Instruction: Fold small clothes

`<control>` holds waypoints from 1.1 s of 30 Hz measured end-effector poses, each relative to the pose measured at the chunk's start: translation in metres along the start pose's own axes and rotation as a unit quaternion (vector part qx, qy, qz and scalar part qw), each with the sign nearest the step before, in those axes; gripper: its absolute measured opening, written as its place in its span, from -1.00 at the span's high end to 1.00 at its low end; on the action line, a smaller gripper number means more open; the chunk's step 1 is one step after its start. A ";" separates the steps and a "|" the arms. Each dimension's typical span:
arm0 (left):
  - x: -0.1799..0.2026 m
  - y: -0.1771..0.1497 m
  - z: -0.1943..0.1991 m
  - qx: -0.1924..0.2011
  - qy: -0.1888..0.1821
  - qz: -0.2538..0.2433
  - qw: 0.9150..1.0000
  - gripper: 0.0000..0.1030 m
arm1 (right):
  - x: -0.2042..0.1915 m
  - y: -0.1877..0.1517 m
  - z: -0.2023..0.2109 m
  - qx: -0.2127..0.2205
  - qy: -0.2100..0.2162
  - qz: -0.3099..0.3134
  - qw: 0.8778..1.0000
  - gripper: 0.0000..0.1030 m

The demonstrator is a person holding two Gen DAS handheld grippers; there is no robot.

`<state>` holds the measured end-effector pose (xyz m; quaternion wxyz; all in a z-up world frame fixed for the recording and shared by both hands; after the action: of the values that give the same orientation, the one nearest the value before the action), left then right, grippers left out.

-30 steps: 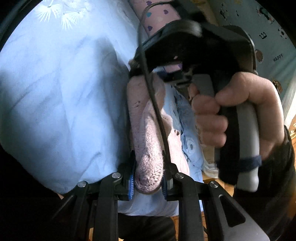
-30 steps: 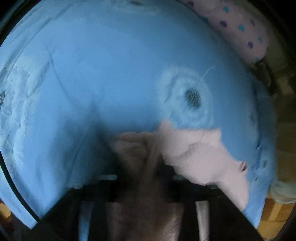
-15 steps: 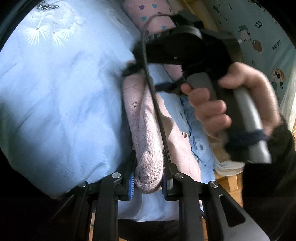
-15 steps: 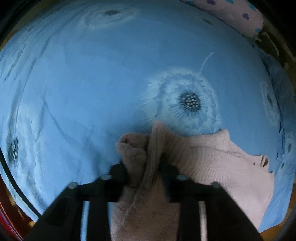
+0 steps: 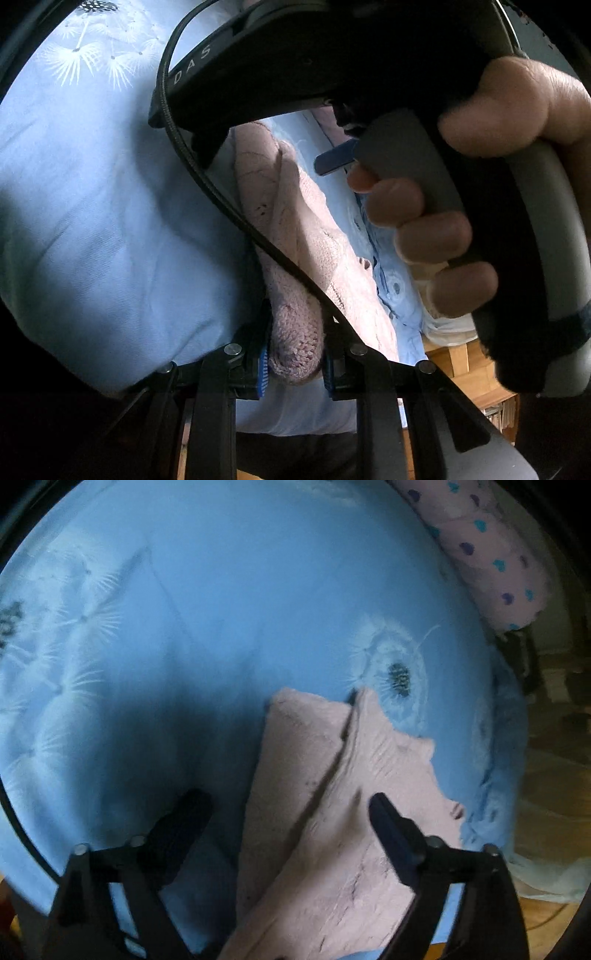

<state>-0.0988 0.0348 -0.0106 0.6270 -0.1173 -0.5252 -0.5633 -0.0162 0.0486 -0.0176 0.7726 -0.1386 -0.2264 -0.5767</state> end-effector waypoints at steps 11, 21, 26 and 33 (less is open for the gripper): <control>0.008 0.000 0.003 -0.002 0.011 -0.019 1.000 0.97 | -0.003 -0.003 -0.010 0.007 0.015 -0.012 1.000 0.36; 0.024 -0.001 0.000 -0.003 0.022 -0.039 0.999 0.97 | 0.021 0.000 -0.029 0.000 0.042 -0.060 0.997 0.55; 0.026 -0.003 -0.004 -0.007 0.006 -0.034 0.999 1.00 | 0.037 0.002 -0.018 -0.002 0.122 -0.110 0.986 0.58; 0.054 0.004 0.000 0.003 -0.004 -0.040 0.999 1.00 | 0.081 -0.003 -0.007 0.019 0.241 -0.142 0.960 0.59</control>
<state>-0.1059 0.0049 0.0336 0.6020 -0.0968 -0.5339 -0.5858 0.0010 -0.0232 0.0175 0.7168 0.0532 -0.0617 -0.6925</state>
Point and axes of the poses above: each gripper's, at about its wrist camera, not at the fingertips, and z roughly against the way its jaws point, x to its right, y to its top, the point moved 6 cm from there along -z, roughly the way its jaws point, and after that the axes turned 9 degrees about -z, right-handed, at the moved point
